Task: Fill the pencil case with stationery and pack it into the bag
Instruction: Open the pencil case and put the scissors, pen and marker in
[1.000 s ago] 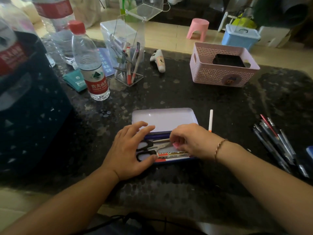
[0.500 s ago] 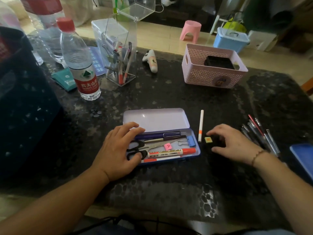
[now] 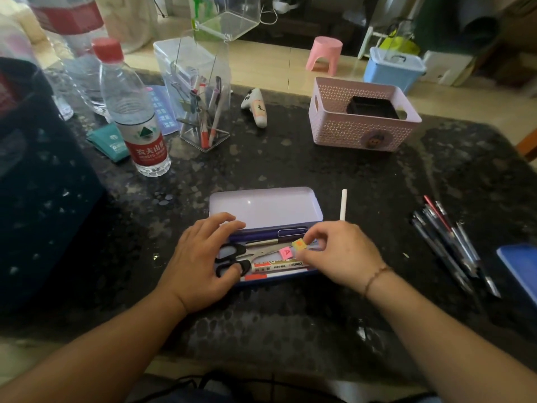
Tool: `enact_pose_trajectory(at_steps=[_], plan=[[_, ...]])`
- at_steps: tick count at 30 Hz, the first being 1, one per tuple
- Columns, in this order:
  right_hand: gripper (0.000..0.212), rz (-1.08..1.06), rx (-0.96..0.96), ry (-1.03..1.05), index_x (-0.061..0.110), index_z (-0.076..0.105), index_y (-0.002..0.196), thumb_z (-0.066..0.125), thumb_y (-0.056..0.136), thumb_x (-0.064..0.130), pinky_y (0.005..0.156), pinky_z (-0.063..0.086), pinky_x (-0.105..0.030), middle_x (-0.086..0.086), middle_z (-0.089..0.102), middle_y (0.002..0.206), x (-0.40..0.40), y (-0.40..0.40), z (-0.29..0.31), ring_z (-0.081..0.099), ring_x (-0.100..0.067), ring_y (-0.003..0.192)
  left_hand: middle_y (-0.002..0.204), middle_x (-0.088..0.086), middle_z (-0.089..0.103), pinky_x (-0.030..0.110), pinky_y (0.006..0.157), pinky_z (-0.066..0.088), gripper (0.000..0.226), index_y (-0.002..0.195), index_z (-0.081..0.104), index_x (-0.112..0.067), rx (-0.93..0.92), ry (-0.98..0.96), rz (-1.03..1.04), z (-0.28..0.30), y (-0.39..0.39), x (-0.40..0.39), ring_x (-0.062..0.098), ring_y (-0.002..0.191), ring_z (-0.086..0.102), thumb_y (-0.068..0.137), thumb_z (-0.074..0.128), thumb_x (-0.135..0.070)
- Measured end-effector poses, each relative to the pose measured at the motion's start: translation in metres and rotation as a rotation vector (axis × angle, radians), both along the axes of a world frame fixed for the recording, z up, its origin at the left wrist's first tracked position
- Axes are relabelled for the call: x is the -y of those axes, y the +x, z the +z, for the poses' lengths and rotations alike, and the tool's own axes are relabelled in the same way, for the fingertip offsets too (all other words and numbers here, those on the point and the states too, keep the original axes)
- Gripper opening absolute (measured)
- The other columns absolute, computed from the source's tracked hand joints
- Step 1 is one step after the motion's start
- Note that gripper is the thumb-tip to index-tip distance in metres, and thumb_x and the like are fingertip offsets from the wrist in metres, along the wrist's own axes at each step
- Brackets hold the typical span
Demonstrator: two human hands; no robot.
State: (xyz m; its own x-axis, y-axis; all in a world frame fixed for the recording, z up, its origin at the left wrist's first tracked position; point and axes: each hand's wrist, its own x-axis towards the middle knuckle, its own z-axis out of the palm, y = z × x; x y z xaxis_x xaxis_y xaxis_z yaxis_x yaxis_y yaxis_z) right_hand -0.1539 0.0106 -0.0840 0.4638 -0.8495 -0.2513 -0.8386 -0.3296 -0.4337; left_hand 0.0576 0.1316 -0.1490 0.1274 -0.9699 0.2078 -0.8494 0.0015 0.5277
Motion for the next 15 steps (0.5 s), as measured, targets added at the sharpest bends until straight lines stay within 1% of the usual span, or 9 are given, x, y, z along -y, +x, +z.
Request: enact_pose_trajectory(at_steps=[2, 6, 9, 10, 12, 13, 15], plan=[[0.022, -0.017, -0.08, -0.011, 0.033, 0.069, 0.088, 0.074, 0.074, 0.049, 0.076, 0.055, -0.032, 0.014, 0.064, 0.082, 0.001, 0.01, -0.007, 0.06, -0.007, 0.08, 0.139, -0.005, 0.044, 0.045, 0.103, 0.038, 0.064, 0.132, 0.048, -0.025, -0.002, 0.0, -0.001, 0.0, 0.0, 0.0, 0.017, 0.125, 0.043, 0.073, 0.052, -0.047], [0.023, -0.004, -0.177, 0.008, 0.03, 0.072, 0.082, 0.072, 0.074, 0.052, 0.075, 0.054, -0.033, 0.012, 0.066, 0.079, 0.01, 0.016, -0.006, 0.061, -0.01, 0.079, 0.139, -0.005, 0.044, 0.045, 0.102, 0.038, 0.063, 0.132, 0.048, -0.026, -0.002, 0.008, -0.003, 0.0, 0.0, 0.0, 0.017, 0.125, 0.043, 0.073, 0.052, -0.047], [0.024, 0.048, -0.178, 0.022, 0.031, 0.069, 0.086, 0.071, 0.075, 0.051, 0.078, 0.056, -0.037, 0.012, 0.066, 0.082, 0.013, 0.018, -0.002, 0.062, -0.01, 0.08, 0.139, -0.007, 0.043, 0.046, 0.103, 0.038, 0.063, 0.132, 0.047, -0.027, -0.004, 0.019, -0.004, 0.001, 0.0, 0.0, 0.016, 0.124, 0.043, 0.072, 0.052, -0.048], [0.02, 0.071, -0.135, 0.009, 0.032, 0.068, 0.09, 0.069, 0.078, 0.048, 0.079, 0.057, -0.038, 0.013, 0.066, 0.085, 0.013, 0.018, -0.001, 0.062, -0.009, 0.082, 0.139, -0.007, 0.043, 0.046, 0.103, 0.038, 0.063, 0.132, 0.047, -0.028, -0.006, 0.019, -0.003, 0.001, 0.0, 0.0, 0.016, 0.124, 0.043, 0.072, 0.052, -0.048], [0.016, 0.17, -0.046, -0.035, 0.033, 0.068, 0.101, 0.063, 0.086, 0.038, 0.084, 0.055, -0.036, 0.013, 0.063, 0.098, 0.007, 0.018, -0.001, 0.059, -0.009, 0.093, 0.139, -0.007, 0.043, 0.046, 0.104, 0.038, 0.064, 0.132, 0.047, -0.028, -0.006, 0.019, -0.002, 0.001, 0.0, 0.0, 0.016, 0.125, 0.043, 0.072, 0.052, -0.048], [0.018, 0.239, -0.04, -0.069, 0.033, 0.068, 0.106, 0.058, 0.09, 0.034, 0.086, 0.053, -0.035, 0.011, 0.06, 0.106, 0.002, 0.019, -0.001, 0.056, -0.01, 0.099, 0.139, -0.008, 0.043, 0.046, 0.104, 0.037, 0.064, 0.133, 0.047, -0.028, -0.004, 0.022, -0.002, 0.001, 0.0, 0.0, 0.016, 0.125, 0.043, 0.072, 0.052, -0.048], [0.023, 0.369, -0.089, -0.158, 0.032, 0.067, 0.112, 0.051, 0.095, 0.033, 0.087, 0.05, -0.034, 0.009, 0.056, 0.114, -0.005, 0.018, -0.005, 0.049, -0.012, 0.105, 0.14, -0.008, 0.042, 0.044, 0.105, 0.037, 0.064, 0.133, 0.046, -0.028, -0.002, 0.027, -0.002, 0.001, 0.0, 0.0, 0.015, 0.125, 0.042, 0.072, 0.051, -0.048]])
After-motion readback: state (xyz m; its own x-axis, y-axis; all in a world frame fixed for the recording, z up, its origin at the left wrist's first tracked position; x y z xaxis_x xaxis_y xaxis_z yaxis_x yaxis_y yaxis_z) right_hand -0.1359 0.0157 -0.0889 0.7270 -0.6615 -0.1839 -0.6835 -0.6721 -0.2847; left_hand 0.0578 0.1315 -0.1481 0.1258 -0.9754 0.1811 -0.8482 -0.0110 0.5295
